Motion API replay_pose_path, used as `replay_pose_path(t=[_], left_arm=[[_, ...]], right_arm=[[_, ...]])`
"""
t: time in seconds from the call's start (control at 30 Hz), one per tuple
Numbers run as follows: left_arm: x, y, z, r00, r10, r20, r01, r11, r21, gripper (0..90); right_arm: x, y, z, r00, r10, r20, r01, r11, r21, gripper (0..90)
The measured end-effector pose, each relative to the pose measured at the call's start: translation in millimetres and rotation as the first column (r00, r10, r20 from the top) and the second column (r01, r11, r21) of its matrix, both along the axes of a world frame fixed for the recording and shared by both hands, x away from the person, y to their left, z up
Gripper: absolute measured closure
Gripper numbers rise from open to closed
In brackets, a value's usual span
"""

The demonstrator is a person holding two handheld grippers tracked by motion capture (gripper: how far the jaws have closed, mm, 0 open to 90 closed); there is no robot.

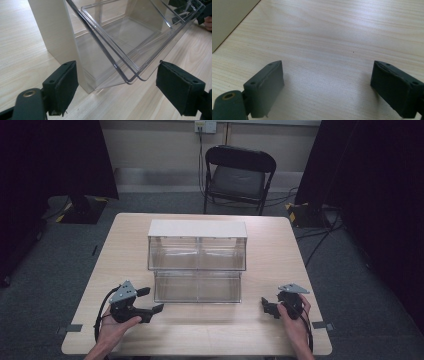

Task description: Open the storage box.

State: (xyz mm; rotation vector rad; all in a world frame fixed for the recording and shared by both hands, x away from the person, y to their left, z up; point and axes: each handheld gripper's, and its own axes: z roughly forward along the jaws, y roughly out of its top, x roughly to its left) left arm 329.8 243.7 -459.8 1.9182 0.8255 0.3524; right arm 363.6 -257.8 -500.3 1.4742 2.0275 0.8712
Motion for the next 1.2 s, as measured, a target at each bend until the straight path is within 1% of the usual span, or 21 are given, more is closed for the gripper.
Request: replay_pose_path(t=[0.07, 0.2, 0.3, 0.47, 0.53, 0.6, 0.63, 0.73, 0.83, 0.93, 0.97, 1.0, 1.03, 1.07, 1.17, 1.2], left_arm=[[0.8, -0.3, 0.6, 1.0, 0.002, -0.006, -0.003, 1.0, -0.009, 17.5], [0.8, -0.3, 1.9, 1.0, -0.004, -0.002, 0.004, 1.0, -0.005, 17.1], [1.0, -1.3, 2.8, 1.0, 0.003, -0.001, -0.003, 0.9997, -0.023, 17.1], [1.1, -1.2, 3.9, 1.0, -0.001, 0.003, 0.001, 0.9998, -0.019, 16.7], [1.2, -2.0, 5.2, 1.0, 0.007, 0.0, -0.007, 0.9996, -0.029, 16.2], [2.6, -3.4, 6.2, 1.0, 0.003, 0.005, -0.003, 0.9996, -0.028, 16.1], [3.0, -5.3, 6.9, 1.0, -0.001, 0.0, 0.001, 0.9992, -0.041, 16.0], [4.1, -7.3, 8.9, 0.9999, -0.004, 0.011, 0.005, 0.9995, -0.032, 15.4], [4.3, -7.6, 9.1, 1.0, 0.001, 0.004, -0.001, 0.9991, -0.042, 15.1], [4.8, -7.1, 9.6, 1.0, 0.006, 0.007, -0.006, 0.9994, -0.034, 14.6], [5.4, -7.6, 9.5, 0.9999, 0.013, 0.004, -0.013, 0.9993, -0.036, 14.0], [6.1, -8.5, 10.0, 0.9998, 0.021, -0.001, -0.021, 0.9993, -0.03, 13.9], [6.9, -10.0, 10.2, 0.9998, 0.02, -0.004, -0.02, 0.9988, -0.045, 13.9], [6.9, -10.0, 10.2, 0.9998, 0.02, -0.004, -0.02, 0.9988, -0.045, 14.1], [8.4, -11.5, 11.7, 0.9997, 0.022, 0.002, -0.022, 0.9994, -0.025, 14.0], [8.6, -11.3, 12.2, 0.9997, 0.023, 0.001, -0.023, 0.9992, -0.032, 14.0]], right_arm=[[0.0, 0.0, 0.0, 1.0, 0.0, 0.0, 0.0, 1.0, 0.0, 10.5], [0.0, 0.0, 0.0, 1.0, 0.0, 0.0, 0.0, 1.0, 0.0, 10.6], [0.1, 0.0, 0.0, 1.0, 0.0, 0.0, 0.0, 1.0, 0.0, 10.4], [0.1, 0.1, 0.1, 1.0, -0.001, -0.002, 0.001, 1.0, 0.0, 10.4], [0.1, 0.1, 0.0, 1.0, -0.002, -0.002, 0.002, 1.0, 0.0, 10.4], [0.1, 0.1, 0.0, 1.0, -0.001, -0.001, 0.001, 1.0, 0.0, 10.3], [0.1, 0.1, 0.0, 1.0, -0.002, -0.002, 0.002, 1.0, 0.0, 10.2], [0.3, 0.1, 0.0, 1.0, -0.001, -0.002, 0.001, 1.0, 0.0, 10.1], [0.3, 0.1, 0.0, 1.0, -0.001, -0.002, 0.001, 1.0, 0.0, 10.1], [0.3, 0.1, 0.0, 1.0, -0.001, -0.003, 0.001, 1.0, 0.0, 10.1], [0.3, 0.1, 0.0, 1.0, -0.001, -0.003, 0.001, 1.0, 0.0, 10.0], [0.3, 0.1, 0.0, 1.0, -0.001, -0.003, 0.001, 1.0, 0.0, 10.1], [0.3, 0.1, 0.0, 1.0, -0.001, -0.003, 0.001, 1.0, 0.0, 9.9], [0.6, 0.1, 0.0, 1.0, 0.0, -0.003, 0.0, 1.0, 0.0, 9.6], [0.7, 0.1, -0.1, 1.0, 0.0, -0.002, 0.0, 1.0, -0.001, 9.6], [0.8, 0.0, -0.1, 1.0, 0.002, -0.002, -0.002, 1.0, -0.001, 9.5]])
